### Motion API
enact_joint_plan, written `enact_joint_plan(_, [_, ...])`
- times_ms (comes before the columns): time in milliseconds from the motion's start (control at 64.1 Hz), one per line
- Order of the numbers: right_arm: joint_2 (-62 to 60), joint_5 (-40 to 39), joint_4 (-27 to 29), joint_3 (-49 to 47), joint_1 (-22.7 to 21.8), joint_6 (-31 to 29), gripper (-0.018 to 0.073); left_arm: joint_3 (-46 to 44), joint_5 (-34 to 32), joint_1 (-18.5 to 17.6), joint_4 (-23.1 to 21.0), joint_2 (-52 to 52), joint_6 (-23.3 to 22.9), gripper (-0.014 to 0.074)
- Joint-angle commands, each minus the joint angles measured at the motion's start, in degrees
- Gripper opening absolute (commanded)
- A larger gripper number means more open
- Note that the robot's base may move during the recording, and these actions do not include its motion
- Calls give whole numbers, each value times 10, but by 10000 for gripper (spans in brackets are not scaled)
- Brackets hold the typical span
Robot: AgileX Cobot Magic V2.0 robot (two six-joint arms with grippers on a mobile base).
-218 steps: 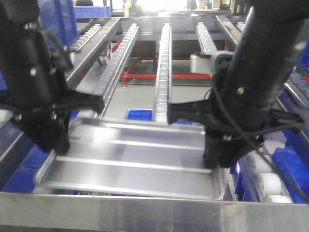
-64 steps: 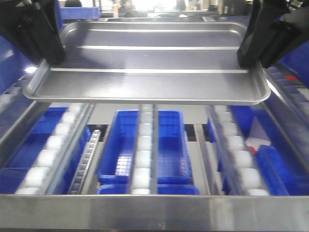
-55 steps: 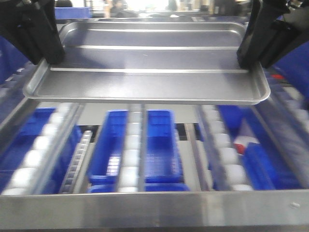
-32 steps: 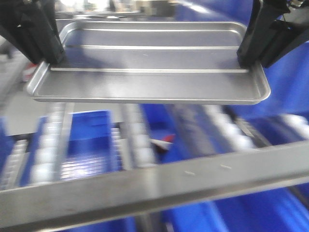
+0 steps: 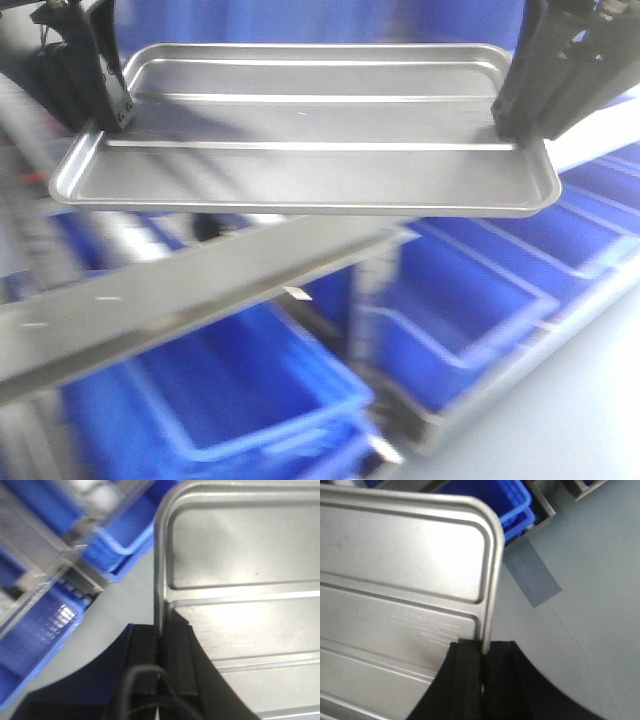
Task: Grab silver tray and stack on right shelf
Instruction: 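Hold the tray level with both grippers while the base drives away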
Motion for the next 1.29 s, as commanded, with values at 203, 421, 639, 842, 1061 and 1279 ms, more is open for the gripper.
enact_joint_plan(203, [-18,-18,-22,-20,-2,-9,56,-17,1,-2,23,-21,6,-93])
enact_joint_plan(421, [-18,-18,-22,-20,-2,-9,56,-17,1,-2,23,-21,6,-93])
enact_joint_plan(639, [-18,-18,-22,-20,-2,-9,56,-17,1,-2,23,-21,6,-93])
enact_joint_plan(842, [-18,-18,-22,-20,-2,-9,56,-17,1,-2,23,-21,6,-93])
enact_joint_plan(1061, [-18,-18,-22,-20,-2,-9,56,-17,1,-2,23,-21,6,-93])
enact_joint_plan(1279, [-18,-19,-22,-20,-2,-9,56,-17,1,-2,20,-21,6,-93])
